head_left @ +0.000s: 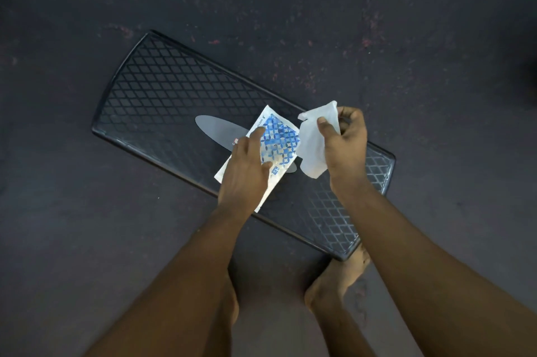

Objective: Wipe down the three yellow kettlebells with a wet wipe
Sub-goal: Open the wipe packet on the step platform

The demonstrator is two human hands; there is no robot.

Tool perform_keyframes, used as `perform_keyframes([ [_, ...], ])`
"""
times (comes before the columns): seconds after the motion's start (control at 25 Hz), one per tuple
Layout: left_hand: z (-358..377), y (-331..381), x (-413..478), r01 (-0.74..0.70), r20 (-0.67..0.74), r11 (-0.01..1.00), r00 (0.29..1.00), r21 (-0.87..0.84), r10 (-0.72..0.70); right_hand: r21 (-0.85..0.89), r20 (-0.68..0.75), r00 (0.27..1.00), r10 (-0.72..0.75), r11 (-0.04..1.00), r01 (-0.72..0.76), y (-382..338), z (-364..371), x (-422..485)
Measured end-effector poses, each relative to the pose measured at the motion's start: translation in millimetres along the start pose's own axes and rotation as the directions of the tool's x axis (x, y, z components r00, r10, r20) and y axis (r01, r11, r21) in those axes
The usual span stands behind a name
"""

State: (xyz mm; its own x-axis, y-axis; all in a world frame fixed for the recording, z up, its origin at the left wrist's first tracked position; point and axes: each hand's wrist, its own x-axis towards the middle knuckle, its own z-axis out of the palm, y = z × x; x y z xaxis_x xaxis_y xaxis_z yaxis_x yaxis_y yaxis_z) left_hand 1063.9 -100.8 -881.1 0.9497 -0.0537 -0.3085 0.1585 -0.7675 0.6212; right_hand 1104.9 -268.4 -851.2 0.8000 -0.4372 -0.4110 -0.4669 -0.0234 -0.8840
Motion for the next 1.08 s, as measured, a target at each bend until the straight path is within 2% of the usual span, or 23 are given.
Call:
perform_keyframes([
  [0.08, 10, 3, 2, 0.02, 0.001, 1.0, 1.0, -0.008, -0.02, 0.009, 0.051, 0.999, -0.002, 1.0, 0.002, 1, -4, 0],
  [0.2, 17, 4, 1, 0.001, 0.109, 0.998, 0.994, 0.064, -0.008, 0.05, 0.144, 0.989, 0.027, 0.998, -0.034, -2, -10, 1],
  [0.24, 15, 7, 1, 0.019, 0.102, 0.999, 0.995, 0.032, -0.022, 0.058, 0.182, 0.982, 0.046, 0.997, -0.058, -6, -13, 0],
  [0.32, 0, 22, 4, 0.069, 0.027, 0.986, 0.997, -0.15, -0.066, 0.081, 0.307, 0.948, 0.085, 0.99, -0.115, -21, -19, -4],
  [0.4, -25, 45, 8, 0.166, 0.053, 0.875, 0.986, -0.455, -0.159, 0.11, 0.463, 0.881, 0.097, 0.98, -0.166, -47, -25, -11],
  [0.48, -57, 74, 9, 0.301, 0.235, 0.618, 0.953, -0.726, -0.189, 0.146, 0.578, 0.811, 0.088, 0.967, -0.209, -82, -34, -21],
  [0.52, -72, 88, 9, 0.356, 0.312, 0.525, 0.934, -0.773, -0.175, 0.171, 0.607, 0.791, 0.078, 0.959, -0.225, -100, -39, -25],
  [0.56, -88, 102, 9, 0.404, 0.369, 0.485, 0.914, -0.776, -0.171, 0.199, 0.617, 0.784, 0.067, 0.951, -0.237, -118, -43, -31],
  [0.68, -143, 147, 3, 0.472, 0.423, 0.438, 0.881, -0.765, -0.212, 0.254, 0.549, 0.833, 0.07, 0.936, -0.245, -174, -58, -51],
  [0.76, -183, 176, -7, 0.378, 0.316, 0.522, 0.926, -0.765, -0.207, 0.23, 0.47, 0.877, 0.097, 0.946, -0.228, -212, -67, -68],
  [0.84, -228, 209, -23, 0.164, 0.075, 0.712, 0.985, -0.682, -0.155, 0.197, 0.374, 0.919, 0.123, 0.958, -0.208, -253, -77, -88],
  [0.88, -249, 226, -31, 0.075, -0.04, 0.787, 0.991, -0.612, -0.125, 0.189, 0.338, 0.933, 0.127, 0.962, -0.199, -275, -83, -99],
  [0.96, -291, 261, -48, -0.038, -0.191, 0.86, 0.979, -0.51, -0.07, 0.182, 0.347, 0.931, 0.111, 0.966, -0.183, -317, -96, -121],
  [1.08, -352, 301, -65, -0.102, -0.236, 0.902, 0.972, -0.42, 0.0, 0.178, 0.425, 0.901, 0.082, 0.969, -0.172, -375, -114, -150],
])
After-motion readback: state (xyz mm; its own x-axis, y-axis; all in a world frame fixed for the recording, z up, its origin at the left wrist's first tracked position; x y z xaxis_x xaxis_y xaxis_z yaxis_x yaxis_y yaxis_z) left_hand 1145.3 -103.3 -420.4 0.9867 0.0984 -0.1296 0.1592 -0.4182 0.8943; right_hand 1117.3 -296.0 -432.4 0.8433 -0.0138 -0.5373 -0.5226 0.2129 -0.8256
